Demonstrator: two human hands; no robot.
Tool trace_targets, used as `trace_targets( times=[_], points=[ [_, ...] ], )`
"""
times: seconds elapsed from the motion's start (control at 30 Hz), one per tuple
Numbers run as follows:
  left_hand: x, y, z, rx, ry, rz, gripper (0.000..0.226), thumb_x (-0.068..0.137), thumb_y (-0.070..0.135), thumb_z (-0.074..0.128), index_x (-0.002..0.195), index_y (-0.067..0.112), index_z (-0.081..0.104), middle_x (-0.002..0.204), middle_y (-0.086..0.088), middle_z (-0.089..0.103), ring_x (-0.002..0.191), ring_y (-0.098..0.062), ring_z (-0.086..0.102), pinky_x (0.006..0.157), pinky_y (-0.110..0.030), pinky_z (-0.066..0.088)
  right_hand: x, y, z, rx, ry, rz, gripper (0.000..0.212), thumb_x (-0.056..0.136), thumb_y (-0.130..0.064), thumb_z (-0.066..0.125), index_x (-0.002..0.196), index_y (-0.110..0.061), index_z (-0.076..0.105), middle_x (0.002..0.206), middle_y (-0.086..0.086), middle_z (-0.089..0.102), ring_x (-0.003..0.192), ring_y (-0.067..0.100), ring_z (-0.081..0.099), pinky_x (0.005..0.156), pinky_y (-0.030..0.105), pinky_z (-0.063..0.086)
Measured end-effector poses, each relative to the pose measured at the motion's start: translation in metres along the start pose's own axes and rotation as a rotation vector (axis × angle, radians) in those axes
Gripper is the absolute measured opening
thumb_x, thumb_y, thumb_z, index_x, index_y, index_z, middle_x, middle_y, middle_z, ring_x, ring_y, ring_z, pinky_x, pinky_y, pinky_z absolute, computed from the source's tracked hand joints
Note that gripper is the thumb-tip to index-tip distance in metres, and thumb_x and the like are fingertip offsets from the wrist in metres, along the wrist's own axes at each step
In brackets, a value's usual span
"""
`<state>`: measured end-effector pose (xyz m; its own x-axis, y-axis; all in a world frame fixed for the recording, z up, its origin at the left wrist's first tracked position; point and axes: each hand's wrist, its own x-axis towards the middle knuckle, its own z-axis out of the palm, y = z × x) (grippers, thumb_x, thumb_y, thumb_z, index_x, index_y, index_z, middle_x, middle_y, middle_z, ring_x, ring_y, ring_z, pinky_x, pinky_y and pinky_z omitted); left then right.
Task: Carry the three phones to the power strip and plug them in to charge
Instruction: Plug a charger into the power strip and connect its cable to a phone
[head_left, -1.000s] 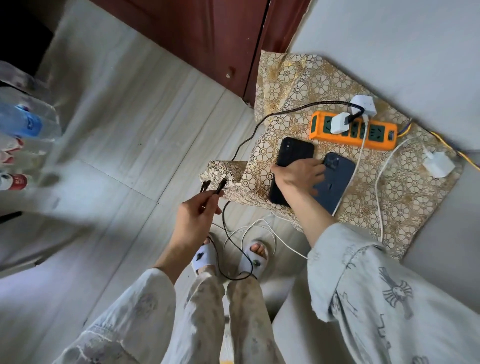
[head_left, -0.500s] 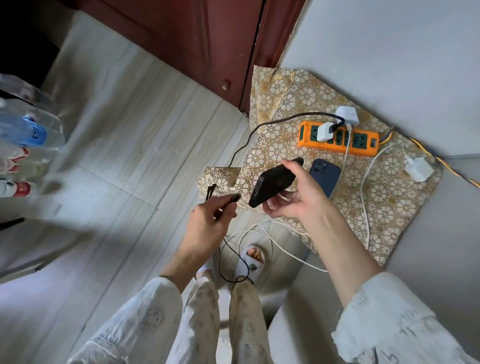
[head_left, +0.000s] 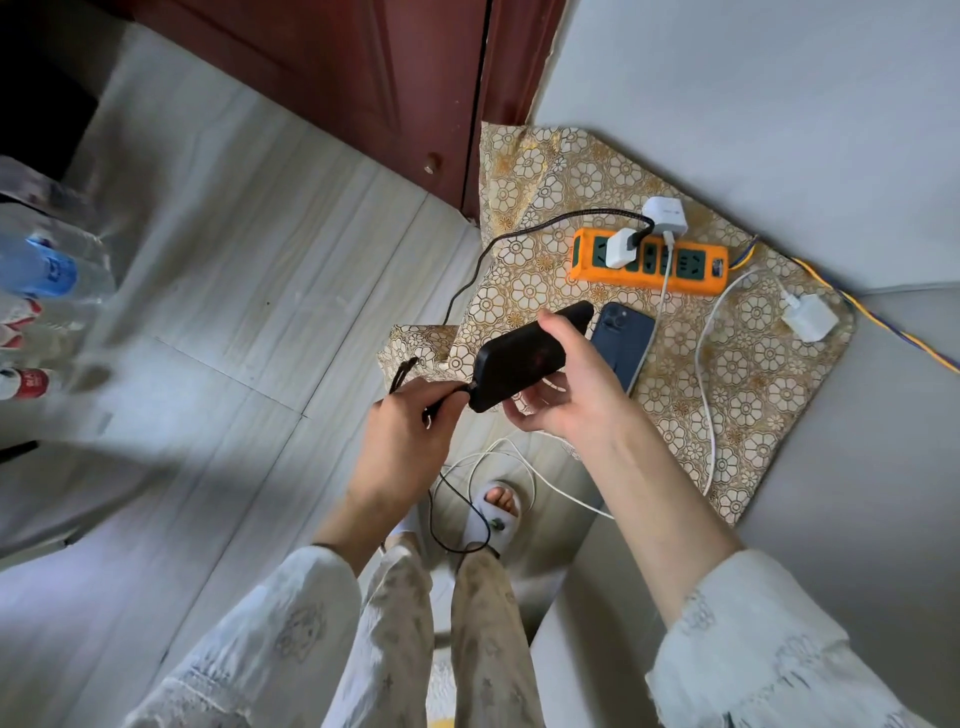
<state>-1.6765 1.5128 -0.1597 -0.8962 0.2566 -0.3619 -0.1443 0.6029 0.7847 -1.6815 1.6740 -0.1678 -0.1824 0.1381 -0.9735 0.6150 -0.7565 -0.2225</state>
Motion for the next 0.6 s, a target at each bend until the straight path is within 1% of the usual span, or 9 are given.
trace_targets(
  times=[0.07,0.13,0.2,0.27,0.4,0.5,0.6],
  points=[
    [-0.001,0.0,0.001,0.057,0.028,0.027,0.014,0.085,0.01,0.059,0.09,0.007,0.072,0.077,-0.003,0.066,0.064,-0.02,0.056,0.058,-0.019,0.036,0.0,0.001,0.001,-0.023,0.02,-0.031,0.032,0.066,-0.035,0.077,0.082,-0.016,0.057,0.081,0.007,0.061,0.082,0.021,0.059,0.074,0.044,0.051],
    [-0.001,0.0,0.002,0.105,0.055,0.046,0.013,0.085,0.01,0.06,0.089,0.007,0.072,0.079,-0.008,0.069,0.067,-0.026,0.059,0.059,-0.022,0.038,0.0,0.003,0.003,-0.039,0.033,-0.058,0.031,0.066,-0.035,0.077,0.082,-0.017,0.058,0.082,0.005,0.063,0.083,0.018,0.06,0.074,0.042,0.052],
    [0.0,0.001,0.003,0.152,0.064,0.061,0.013,0.085,0.011,0.06,0.088,0.007,0.072,0.078,-0.01,0.069,0.067,-0.03,0.06,0.062,-0.03,0.042,0.0,0.004,0.006,-0.059,0.046,-0.078,0.031,0.066,-0.037,0.076,0.084,-0.019,0.058,0.086,0.005,0.064,0.084,0.017,0.06,0.069,0.037,0.052],
    [0.0,0.002,0.003,0.197,0.07,0.064,0.014,0.085,0.012,0.059,0.085,0.006,0.072,0.073,-0.012,0.066,0.065,-0.034,0.058,0.059,-0.033,0.043,-0.001,0.005,0.008,-0.085,0.063,-0.093,0.035,0.066,-0.038,0.076,0.087,-0.019,0.057,0.092,0.005,0.064,0.086,0.017,0.06,0.063,0.033,0.052],
    [0.001,0.004,0.004,0.228,0.08,0.05,0.015,0.085,0.013,0.059,0.083,0.006,0.072,0.072,-0.013,0.067,0.066,-0.037,0.057,0.06,-0.038,0.045,-0.003,0.007,0.012,-0.109,0.086,-0.1,0.038,0.067,-0.04,0.076,0.09,-0.017,0.056,0.097,0.006,0.063,0.088,0.017,0.058,0.057,0.03,0.05],
    [0.001,0.003,0.004,0.233,0.085,0.039,0.015,0.085,0.013,0.058,0.081,0.006,0.071,0.071,-0.013,0.068,0.066,-0.038,0.056,0.059,-0.037,0.043,-0.004,0.01,0.013,-0.1,0.098,-0.08,0.041,0.066,-0.042,0.076,0.09,-0.016,0.057,0.095,0.006,0.062,0.085,0.016,0.057,0.055,0.03,0.049],
    [0.001,0.001,0.006,0.254,0.08,0.024,0.015,0.085,0.014,0.058,0.083,0.008,0.072,0.07,-0.013,0.066,0.066,-0.038,0.055,0.059,-0.036,0.041,-0.003,0.014,0.014,-0.104,0.12,-0.06,0.048,0.066,-0.043,0.076,0.098,-0.013,0.058,0.092,0.006,0.06,0.083,0.016,0.056,0.055,0.03,0.05]
  ],
)
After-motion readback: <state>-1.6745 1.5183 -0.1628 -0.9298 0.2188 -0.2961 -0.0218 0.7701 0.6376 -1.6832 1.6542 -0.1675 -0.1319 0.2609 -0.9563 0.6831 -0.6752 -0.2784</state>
